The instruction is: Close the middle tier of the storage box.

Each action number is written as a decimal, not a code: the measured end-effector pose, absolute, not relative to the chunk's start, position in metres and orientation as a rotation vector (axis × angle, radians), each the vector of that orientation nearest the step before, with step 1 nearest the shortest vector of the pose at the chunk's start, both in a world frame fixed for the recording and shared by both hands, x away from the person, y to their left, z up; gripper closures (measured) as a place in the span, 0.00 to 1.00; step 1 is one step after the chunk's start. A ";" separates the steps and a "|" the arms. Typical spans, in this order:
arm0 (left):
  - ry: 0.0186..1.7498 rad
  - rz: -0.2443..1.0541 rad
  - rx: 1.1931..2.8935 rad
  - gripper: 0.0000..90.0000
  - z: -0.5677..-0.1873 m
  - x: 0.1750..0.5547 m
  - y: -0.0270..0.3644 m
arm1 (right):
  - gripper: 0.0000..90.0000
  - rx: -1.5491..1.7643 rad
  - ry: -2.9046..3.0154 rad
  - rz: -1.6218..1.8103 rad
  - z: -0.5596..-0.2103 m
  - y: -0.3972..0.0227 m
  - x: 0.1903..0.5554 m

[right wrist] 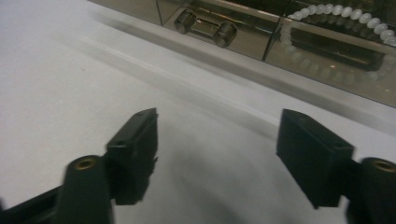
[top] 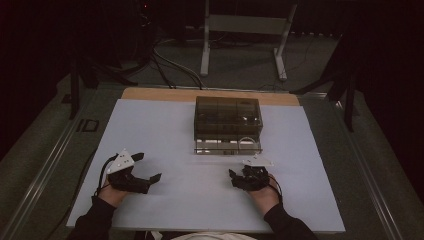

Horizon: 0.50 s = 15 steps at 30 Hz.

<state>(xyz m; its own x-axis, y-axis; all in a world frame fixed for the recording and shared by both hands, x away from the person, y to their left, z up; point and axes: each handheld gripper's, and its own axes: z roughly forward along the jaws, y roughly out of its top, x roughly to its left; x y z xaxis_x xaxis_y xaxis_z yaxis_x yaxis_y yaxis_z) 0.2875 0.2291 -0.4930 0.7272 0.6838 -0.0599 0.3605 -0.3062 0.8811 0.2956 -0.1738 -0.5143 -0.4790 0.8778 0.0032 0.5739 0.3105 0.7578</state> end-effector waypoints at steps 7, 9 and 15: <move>0.796 0.405 1.933 0.01 -0.493 0.287 0.228 | 0.49 1.291 2.166 0.975 -0.514 -0.172 0.295; 0.796 0.406 1.933 0.01 -0.493 0.287 0.228 | 0.53 1.291 2.149 0.962 -0.512 -0.171 0.294; 0.795 0.406 1.934 0.01 -0.493 0.287 0.228 | 0.66 1.290 2.148 0.957 -0.511 -0.170 0.295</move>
